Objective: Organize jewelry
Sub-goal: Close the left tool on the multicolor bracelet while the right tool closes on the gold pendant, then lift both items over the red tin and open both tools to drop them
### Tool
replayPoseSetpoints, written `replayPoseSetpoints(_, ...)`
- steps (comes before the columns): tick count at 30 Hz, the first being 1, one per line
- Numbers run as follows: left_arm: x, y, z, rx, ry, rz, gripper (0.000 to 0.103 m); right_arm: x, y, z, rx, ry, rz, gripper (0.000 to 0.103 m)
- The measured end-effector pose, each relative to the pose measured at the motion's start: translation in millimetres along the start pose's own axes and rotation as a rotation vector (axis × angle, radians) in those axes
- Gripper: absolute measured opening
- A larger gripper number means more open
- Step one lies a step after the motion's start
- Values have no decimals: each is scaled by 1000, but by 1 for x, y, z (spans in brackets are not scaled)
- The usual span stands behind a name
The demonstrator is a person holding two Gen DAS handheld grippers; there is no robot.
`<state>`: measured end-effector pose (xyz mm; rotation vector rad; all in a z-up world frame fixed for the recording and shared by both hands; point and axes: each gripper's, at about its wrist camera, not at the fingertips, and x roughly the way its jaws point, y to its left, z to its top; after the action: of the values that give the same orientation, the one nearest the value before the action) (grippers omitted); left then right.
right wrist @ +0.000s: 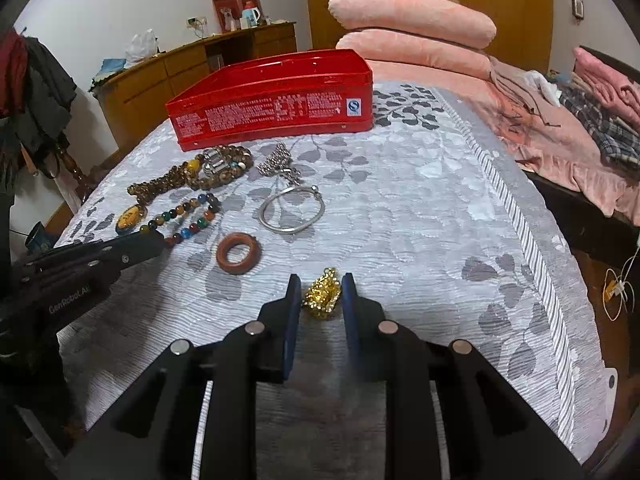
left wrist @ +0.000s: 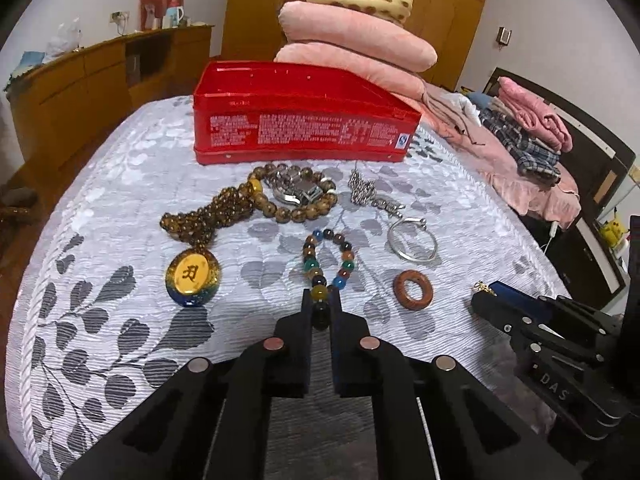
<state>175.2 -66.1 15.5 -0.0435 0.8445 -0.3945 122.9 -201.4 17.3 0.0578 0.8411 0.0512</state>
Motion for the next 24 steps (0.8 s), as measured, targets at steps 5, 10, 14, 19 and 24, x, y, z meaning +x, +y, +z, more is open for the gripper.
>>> replayPoseSetpoints(5, -10, -1, 6, 1, -38, 0, 8, -5, 4, 7, -13, -14, 1, 20)
replayPoseSetpoints(10, -20, -1, 15, 3, -78, -2, 8, -10, 6, 20, -21, -38, 9, 20)
replayPoseSetpoints(14, -25, -2, 24, 3, -105, -5, 8, -12, 9, 31, -30, -58, 15, 20)
replayPoseSetpoints(19, -30, -2, 35, 4, -137, 2, 8, -12, 11, 45, -40, -74, 23, 20)
replayPoseSetpoints(24, -31, -2, 46, 11, -154, 11, 8, -10, 14, 58, -47, -84, 38, 20)
